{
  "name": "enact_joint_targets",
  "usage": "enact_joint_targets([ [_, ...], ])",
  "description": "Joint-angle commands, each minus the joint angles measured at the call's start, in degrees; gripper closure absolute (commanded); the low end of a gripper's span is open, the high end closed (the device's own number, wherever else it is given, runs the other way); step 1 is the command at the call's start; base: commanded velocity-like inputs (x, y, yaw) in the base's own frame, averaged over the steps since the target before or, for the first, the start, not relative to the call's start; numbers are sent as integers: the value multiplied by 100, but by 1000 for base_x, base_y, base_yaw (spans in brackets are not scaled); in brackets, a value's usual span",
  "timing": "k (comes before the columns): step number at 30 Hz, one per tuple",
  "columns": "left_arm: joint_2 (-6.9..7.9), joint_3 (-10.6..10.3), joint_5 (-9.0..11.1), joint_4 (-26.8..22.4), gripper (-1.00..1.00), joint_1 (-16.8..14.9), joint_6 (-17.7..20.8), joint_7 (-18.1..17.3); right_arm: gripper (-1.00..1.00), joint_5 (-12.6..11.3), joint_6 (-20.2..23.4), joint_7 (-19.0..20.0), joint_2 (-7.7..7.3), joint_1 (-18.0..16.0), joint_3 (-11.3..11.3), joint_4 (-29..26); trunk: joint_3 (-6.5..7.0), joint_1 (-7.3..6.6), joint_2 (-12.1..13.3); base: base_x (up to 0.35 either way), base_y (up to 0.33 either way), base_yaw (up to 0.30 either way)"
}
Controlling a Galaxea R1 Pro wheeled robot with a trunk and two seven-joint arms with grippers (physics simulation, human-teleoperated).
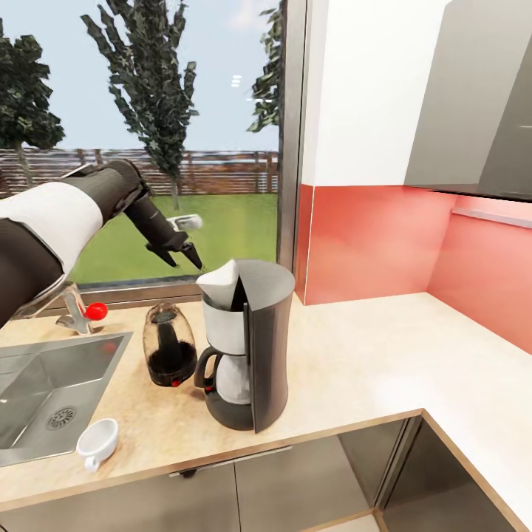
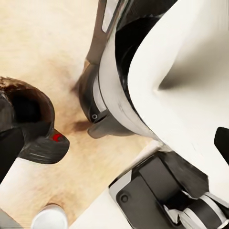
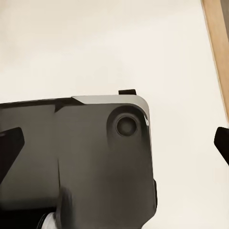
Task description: Set up a coffee station on the kitchen countertop: keep the coffee maker on the countertop, move the bottle of coffee from the kitchen shelf to the counter next to the coffee maker, place a paper coffee filter on top of the coffee maker, put the saucer next to the coffee maker with the coffee cup on the saucer, and place the electric kettle next to the coffee maker.
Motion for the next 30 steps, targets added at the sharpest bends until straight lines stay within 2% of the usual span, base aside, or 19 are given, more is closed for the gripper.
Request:
enact_joint_targets([
  [1,30,-38,43,4,-100,-17,59,-37,-100,1,-22,4,4,-3,-43,4,-9,3,-9,0,0,0],
  [6,248,-38,199,1,-100,-89,34,-37,-100,-3,-22,4,4,-3,-45,3,-9,3,-9,0,0,16],
  [10,415,-38,546,-2,-100,-188,3,-37,-100,-7,-22,4,4,-3,-50,3,-9,3,-9,0,0,190],
  [14,502,-36,832,-4,-100,-211,-36,-37,-100,-8,-23,4,4,-3,-53,3,-9,3,-9,0,0,255],
  [18,578,-32,1215,-4,-100,-226,-277,-37,-100,-8,-23,1,4,-3,-54,1,-9,3,-9,-23,0,271],
  [22,658,-32,1806,-4,-100,-228,-657,457,-100,-8,-23,-2,4,-3,-57,0,-9,3,-9,-229,18,276],
  [23,679,-32,1881,-4,-100,-228,-688,532,-100,-8,-23,-3,4,-3,-57,0,-9,3,-9,-296,49,277],
  [24,899,-23,2599,-5,-100,-174,-997,1039,-100,-8,-23,-3,4,-3,-58,-2,-9,3,-9,-329,71,110],
  [25,953,-22,2781,-3,-100,-151,-1229,1149,-100,-8,-23,-4,4,-3,-61,-4,-9,3,-9,-331,72,56],
  [26,974,-20,2828,-2,-100,-143,-1317,1184,-100,-8,-23,-4,4,-3,-61,-4,-9,3,-9,-332,73,45],
  [27,1149,-12,3018,3,-100,-113,-1747,1337,-100,-8,-29,-5,4,-3,-69,-10,-9,3,-9,-334,74,12],
  [30,1309,-10,3195,4,-100,-105,-1916,1394,-100,-8,-31,-5,4,-3,-77,-13,-9,3,-9,-334,74,5],
])
